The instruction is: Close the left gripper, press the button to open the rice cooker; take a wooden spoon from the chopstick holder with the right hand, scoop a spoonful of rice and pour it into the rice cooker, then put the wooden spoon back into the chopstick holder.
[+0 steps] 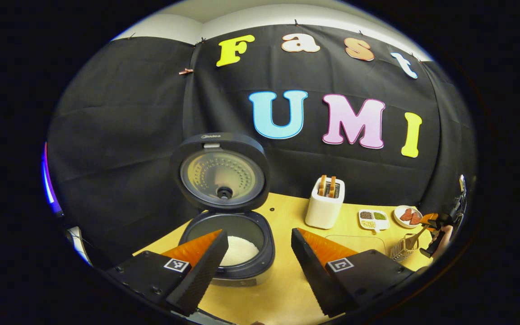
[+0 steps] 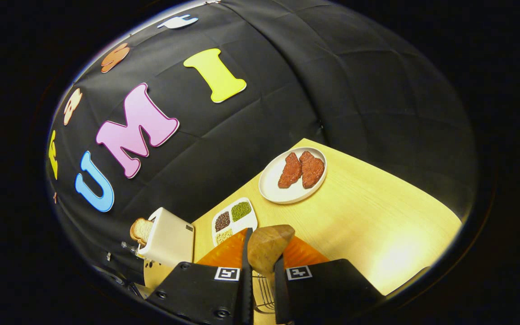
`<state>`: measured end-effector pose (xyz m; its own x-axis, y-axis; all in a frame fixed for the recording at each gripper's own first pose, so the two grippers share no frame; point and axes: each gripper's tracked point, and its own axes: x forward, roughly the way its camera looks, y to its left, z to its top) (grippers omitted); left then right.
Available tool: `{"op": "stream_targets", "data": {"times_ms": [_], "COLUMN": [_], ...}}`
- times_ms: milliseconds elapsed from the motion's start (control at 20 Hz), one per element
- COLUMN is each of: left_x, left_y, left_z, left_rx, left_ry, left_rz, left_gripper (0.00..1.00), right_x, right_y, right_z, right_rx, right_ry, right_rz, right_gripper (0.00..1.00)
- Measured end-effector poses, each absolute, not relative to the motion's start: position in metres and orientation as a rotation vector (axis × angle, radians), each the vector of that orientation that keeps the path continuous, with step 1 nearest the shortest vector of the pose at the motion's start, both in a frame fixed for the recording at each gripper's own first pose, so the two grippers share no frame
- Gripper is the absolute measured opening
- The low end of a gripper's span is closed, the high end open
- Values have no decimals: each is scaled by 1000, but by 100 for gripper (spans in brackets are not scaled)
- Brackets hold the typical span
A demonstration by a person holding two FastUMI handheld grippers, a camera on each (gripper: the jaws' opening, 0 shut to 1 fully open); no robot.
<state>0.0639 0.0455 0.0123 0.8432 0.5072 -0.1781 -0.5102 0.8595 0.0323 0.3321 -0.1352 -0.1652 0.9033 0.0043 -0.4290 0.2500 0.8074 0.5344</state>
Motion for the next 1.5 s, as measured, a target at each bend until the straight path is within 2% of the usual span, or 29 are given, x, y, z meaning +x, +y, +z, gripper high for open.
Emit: {"op": "stream_targets", "data": {"times_ms": [200, 250, 300, 450, 650, 750, 950, 1000, 1150, 1200, 1500], "left_x": [64, 65, 67, 69, 80, 87, 110, 118, 138, 145, 171], "left_y": [64, 71, 79, 106, 140, 155, 180, 185, 199, 204, 221], "left_z": [43, 51, 57, 84, 118, 133, 156, 158, 162, 162, 149], "left_rx": [-30, -18, -3, 55, 106, 133, 195, 188, 164, 169, 169], "left_ry": [97, 68, 53, -17, -119, -164, -233, -234, -249, -247, -194], "left_rz": [531, 523, 512, 492, 452, 431, 396, 387, 380, 382, 362], "left_gripper": [95, 95, 95, 95, 95, 92, 94, 92, 95, 92, 97], "right_x": [317, 314, 304, 280, 234, 205, 153, 141, 106, 96, 60], "right_y": [-149, -150, -154, -158, -158, -150, -119, -112, -72, -64, -32], "right_z": [-154, -154, -151, -130, -97, -81, -60, -54, -45, -40, -12], "right_rx": [640, 624, 603, 585, 459, 399, 292, 268, 176, 146, 115], "right_ry": [419, 416, 411, 378, 302, 269, 226, 213, 179, 172, 146], "right_rz": [-180, -192, -211, -260, -292, -274, -222, -213, -165, -152, -92], "right_gripper": [25, 19, 29, 100, 99, 99, 98, 99, 98, 98, 99]}}
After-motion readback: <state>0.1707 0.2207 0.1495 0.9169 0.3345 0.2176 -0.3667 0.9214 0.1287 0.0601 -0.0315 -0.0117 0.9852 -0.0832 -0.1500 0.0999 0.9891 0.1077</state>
